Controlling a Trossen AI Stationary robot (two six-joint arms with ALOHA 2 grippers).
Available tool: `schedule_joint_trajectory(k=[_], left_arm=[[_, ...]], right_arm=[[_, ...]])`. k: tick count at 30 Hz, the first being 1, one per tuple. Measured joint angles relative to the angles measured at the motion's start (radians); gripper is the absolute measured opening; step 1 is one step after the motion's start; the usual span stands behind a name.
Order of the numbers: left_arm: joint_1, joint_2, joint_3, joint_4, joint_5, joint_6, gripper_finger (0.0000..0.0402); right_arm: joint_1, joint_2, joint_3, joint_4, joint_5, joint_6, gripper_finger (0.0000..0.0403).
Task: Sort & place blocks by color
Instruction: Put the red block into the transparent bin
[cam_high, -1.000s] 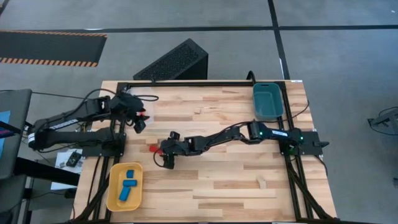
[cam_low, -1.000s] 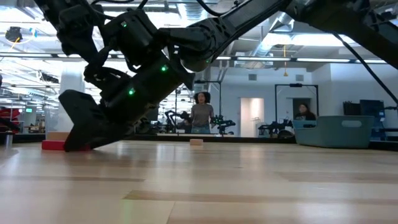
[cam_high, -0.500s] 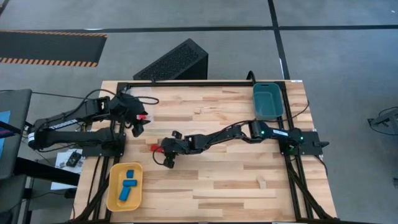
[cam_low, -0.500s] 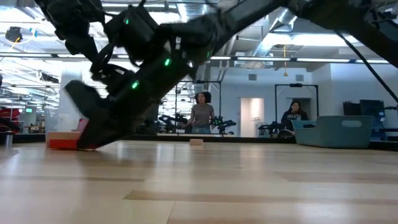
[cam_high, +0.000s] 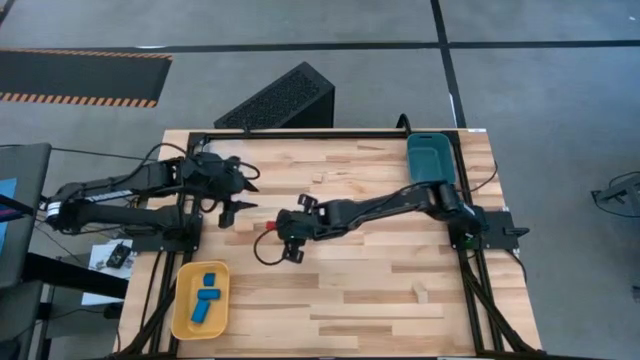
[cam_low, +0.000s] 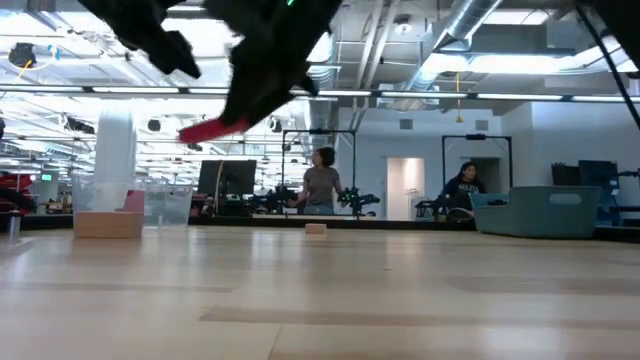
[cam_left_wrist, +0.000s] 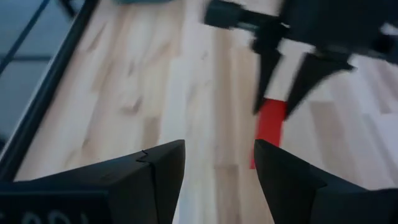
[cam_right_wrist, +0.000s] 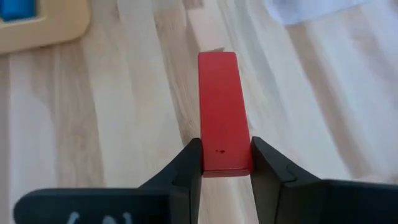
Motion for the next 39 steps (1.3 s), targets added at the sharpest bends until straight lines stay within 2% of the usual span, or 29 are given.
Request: schedule_joint_trajectory(k=[7, 10, 14, 22, 26, 39], left_arm=[[-0.069, 0.093, 0.000, 0.134, 0.047, 0.115, 0.0179], [-0.105, 0.143, 0.000, 0.194, 0.047, 0.136, 0.0179], [-0.154, 0.202, 0.000, 0.305, 0.045, 0.138, 0.0179], [-0.211, 0.307, 0.000, 0.483, 0.033, 0.144, 0.0179], [-0.219, 0.347, 0.000, 0.485, -0.012, 0.129, 0.0179], [-0.219, 0.367, 0.000, 0.511, -0.015, 0.048, 0.0176]], right_arm=[[0.029, -0.117, 0.001, -0.098, 0.011, 0.002, 0.0109], [0.046, -0.152, 0.001, -0.144, 0.069, 0.002, 0.0109], [0.053, -0.174, 0.001, -0.204, 0.130, 0.029, 0.0111], [0.068, -0.184, 0.002, -0.232, 0.138, 0.068, 0.0111], [0.084, -0.184, 0.002, -0.233, 0.138, 0.079, 0.0112], [0.095, -0.200, 0.003, -0.230, 0.155, 0.096, 0.0113]])
